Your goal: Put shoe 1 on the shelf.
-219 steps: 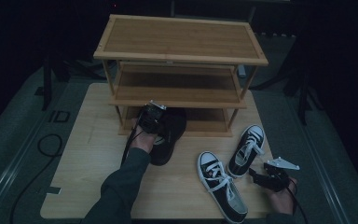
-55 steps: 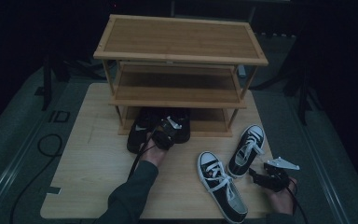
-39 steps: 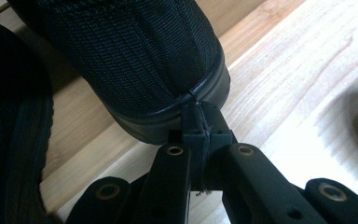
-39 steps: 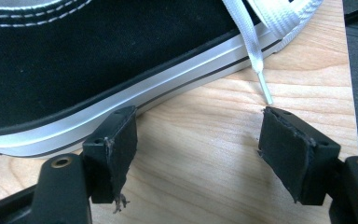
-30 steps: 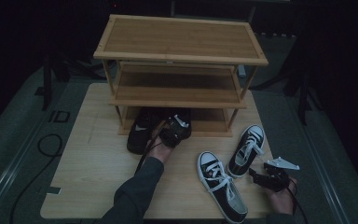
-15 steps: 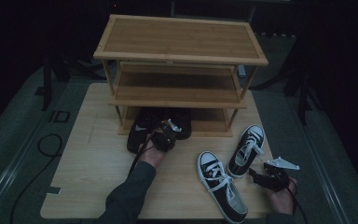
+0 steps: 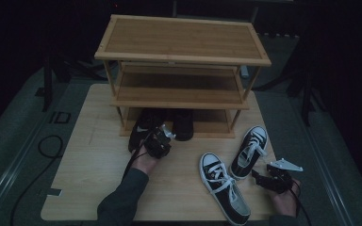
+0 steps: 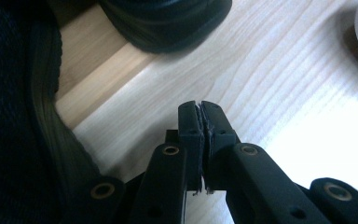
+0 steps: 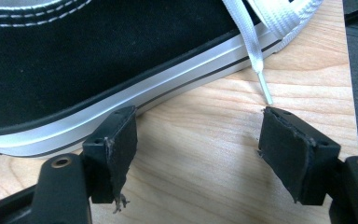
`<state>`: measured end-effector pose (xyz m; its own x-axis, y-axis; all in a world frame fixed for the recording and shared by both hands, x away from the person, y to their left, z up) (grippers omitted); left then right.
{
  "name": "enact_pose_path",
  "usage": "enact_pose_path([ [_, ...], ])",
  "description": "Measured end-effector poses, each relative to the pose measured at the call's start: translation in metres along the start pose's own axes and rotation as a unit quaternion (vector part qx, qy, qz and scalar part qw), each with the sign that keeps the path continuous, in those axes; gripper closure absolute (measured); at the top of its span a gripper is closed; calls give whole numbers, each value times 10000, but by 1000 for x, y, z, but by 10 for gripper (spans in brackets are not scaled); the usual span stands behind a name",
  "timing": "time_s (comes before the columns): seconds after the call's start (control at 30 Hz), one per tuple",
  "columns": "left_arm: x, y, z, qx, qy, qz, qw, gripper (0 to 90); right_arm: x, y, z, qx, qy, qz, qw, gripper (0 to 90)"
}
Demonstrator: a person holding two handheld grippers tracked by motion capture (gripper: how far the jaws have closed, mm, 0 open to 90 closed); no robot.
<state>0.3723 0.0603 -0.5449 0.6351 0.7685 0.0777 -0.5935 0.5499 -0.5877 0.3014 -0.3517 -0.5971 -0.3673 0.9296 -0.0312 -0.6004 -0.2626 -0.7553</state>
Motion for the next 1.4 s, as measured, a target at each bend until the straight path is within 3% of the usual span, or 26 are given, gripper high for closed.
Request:
enact_pose_path([
  [0.23, 2, 11, 8, 10, 121, 41, 9999, 874, 0, 0, 0, 1, 1, 0, 10000, 274],
  [0.67, 5, 25, 22, -8, 134, -33, 9999, 871, 0, 0, 0, 1, 4, -1, 10000, 275],
  [1.2, 14, 48, 30, 11, 111, 181, 9998, 863, 0, 0, 0, 1, 7, -3, 10000, 275],
  [1.4, 23, 59, 35, 51, 31, 364, 9993, 864, 0, 0, 0, 2, 7, -3, 10000, 275],
])
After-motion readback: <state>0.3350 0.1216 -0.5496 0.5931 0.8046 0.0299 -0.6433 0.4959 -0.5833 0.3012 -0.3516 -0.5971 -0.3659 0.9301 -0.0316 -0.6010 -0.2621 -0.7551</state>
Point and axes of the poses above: each handheld gripper's, and its own axes: z roughly backward along the jaws, y roughly out of its underside, x roughly to its left, the point moved 2 cm from there along -z, roughly forward along the jaws, and after that the axes turned 3 degrees about z, right-handed, at the moved point
